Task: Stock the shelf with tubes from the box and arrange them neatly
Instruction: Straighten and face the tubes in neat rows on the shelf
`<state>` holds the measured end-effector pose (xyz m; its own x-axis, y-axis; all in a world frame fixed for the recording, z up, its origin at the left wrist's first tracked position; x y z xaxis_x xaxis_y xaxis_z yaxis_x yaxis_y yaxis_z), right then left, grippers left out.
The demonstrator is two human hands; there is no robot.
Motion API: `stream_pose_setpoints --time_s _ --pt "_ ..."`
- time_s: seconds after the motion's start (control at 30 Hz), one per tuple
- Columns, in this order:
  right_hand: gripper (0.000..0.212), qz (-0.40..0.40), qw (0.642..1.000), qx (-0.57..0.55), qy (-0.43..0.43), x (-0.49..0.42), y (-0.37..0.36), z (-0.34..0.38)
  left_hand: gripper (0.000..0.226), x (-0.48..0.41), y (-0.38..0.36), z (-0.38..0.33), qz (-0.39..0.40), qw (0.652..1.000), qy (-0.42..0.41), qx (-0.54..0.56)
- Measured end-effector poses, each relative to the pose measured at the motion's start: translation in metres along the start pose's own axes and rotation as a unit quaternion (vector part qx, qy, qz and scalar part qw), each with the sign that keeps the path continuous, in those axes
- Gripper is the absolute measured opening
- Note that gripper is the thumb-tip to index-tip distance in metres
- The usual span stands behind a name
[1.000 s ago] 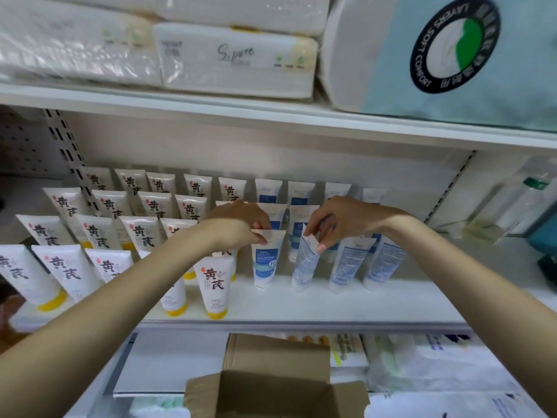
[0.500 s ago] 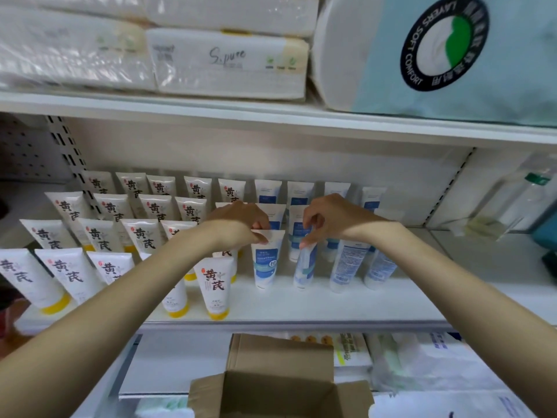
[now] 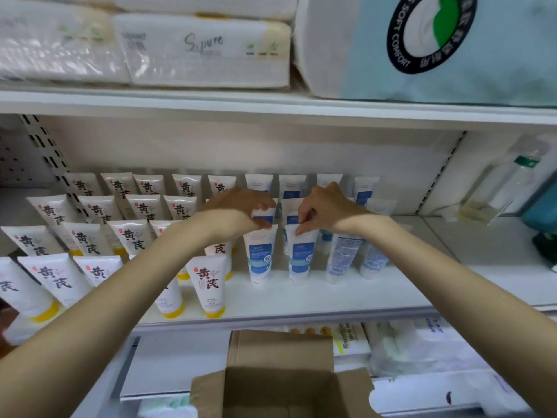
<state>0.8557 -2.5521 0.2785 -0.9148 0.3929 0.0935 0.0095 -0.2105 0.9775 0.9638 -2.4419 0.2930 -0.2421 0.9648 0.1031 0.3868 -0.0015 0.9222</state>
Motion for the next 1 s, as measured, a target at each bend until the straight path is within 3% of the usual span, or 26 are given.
stream_pose_setpoints --time_s 0.17,0.4,0.6,0.8,1.0 --pt "0.020 -0.001 1.000 -0.010 0.002 0.003 -0.003 -0.002 0.042 -0.004 -0.005 -0.020 0.004 0.999 -0.030 -0.031" --pt "0.015 -0.037 0.993 -0.109 0.016 0.046 0.059 -0.039 0.064 -0.023 -0.014 -0.038 0.006 0.996 -0.007 -0.090" --pt "0.021 0.033 0.997 -0.070 -0.013 0.058 0.044 -0.072 0.043 -0.039 -0.030 -0.054 0.055 0.992 -0.002 -0.114" --pt "0.006 0.070 0.994 -0.073 0.035 0.045 0.016 -0.065 0.039 -0.041 -0.039 -0.049 0.076 0.988 0.044 -0.125" --pt "0.023 0.056 0.995 -0.073 0.031 0.041 0.012 -0.060 0.046 -0.038 -0.038 -0.051 0.076 0.989 0.073 -0.101"
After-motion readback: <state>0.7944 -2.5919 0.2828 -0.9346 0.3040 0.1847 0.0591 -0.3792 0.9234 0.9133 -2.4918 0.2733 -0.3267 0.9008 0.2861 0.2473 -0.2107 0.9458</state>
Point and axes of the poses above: each hand's wrist, its own x-axis away from the middle knuckle, its own y-axis out of the back of the hand, z = x × y, the point moved 6 cm from there along -x, towards the middle knuckle, and after that the axes turned 4 degrees about z, right-handed, at the moved point
